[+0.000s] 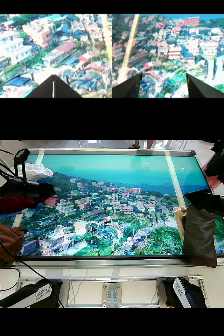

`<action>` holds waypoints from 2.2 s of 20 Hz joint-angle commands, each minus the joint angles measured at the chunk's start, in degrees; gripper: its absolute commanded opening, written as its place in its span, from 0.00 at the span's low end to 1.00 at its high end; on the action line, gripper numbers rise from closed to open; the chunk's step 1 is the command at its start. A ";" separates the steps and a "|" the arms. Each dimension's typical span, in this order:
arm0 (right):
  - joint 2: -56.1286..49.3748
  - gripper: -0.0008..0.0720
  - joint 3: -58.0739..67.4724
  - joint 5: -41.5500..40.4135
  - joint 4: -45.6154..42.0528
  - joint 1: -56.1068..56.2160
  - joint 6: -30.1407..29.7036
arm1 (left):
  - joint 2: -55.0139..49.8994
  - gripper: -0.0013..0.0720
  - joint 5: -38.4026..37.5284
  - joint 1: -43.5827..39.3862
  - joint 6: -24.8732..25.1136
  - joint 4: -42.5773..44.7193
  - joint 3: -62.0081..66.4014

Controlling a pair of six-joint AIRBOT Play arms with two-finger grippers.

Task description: Fold the shirts.

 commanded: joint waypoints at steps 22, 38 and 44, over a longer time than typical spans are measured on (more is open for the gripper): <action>-0.04 0.87 0.07 -10.40 0.31 0.04 0.04 | -1.77 0.06 3.39 0.66 -0.02 17.88 0.00; -0.09 0.87 0.07 -10.93 0.13 0.04 0.22 | -3.65 1.00 9.75 49.94 -19.69 17.42 -17.38; -0.07 0.87 0.07 -10.88 0.13 0.04 0.26 | -9.03 1.00 8.85 51.84 -21.88 18.86 -17.38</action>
